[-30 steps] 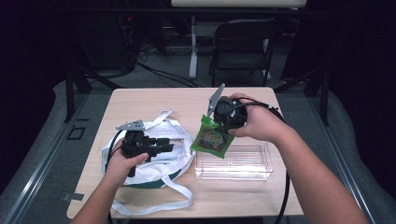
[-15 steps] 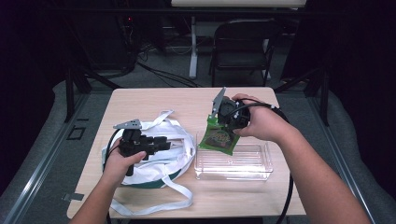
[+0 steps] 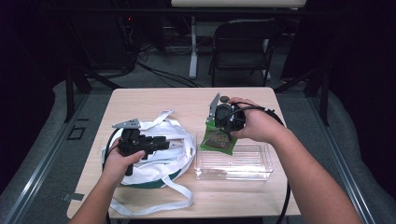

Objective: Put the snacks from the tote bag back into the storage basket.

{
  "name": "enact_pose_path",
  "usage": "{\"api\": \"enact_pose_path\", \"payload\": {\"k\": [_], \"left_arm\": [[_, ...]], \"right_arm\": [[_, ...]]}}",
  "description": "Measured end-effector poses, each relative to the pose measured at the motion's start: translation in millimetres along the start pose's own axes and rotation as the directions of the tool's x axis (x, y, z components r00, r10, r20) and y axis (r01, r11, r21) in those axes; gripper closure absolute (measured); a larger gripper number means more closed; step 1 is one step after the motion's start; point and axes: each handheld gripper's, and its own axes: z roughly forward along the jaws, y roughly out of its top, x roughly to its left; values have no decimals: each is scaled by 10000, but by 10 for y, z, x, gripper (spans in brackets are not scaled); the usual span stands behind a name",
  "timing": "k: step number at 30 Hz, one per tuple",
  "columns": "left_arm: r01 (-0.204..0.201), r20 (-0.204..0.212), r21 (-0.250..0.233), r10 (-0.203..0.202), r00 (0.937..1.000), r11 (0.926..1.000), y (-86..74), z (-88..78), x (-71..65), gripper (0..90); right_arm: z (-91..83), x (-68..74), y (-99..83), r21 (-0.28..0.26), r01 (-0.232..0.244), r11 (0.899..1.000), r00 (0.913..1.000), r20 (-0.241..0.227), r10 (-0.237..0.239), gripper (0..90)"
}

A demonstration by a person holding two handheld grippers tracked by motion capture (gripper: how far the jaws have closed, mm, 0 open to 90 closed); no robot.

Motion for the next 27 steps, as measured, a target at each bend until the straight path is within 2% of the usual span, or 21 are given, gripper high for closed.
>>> {"api": "enact_pose_path", "payload": {"k": [6,10,27], "left_arm": [[18,-3,-5,-18,10000,10000,-5,-7,6,607],[52,-125,-39,-53,9999,10000,-13,-18,8,607],[164,-493,-104,-169,9986,9998,-58,-76,46,607]], "right_arm": [[77,0,-9,70,55,10000,10000,16,-55,775],[144,7,-13,280,256,9993,9996,111,-260,775],[312,-8,-16,447,374,9983,9991,187,-382,775]]}}
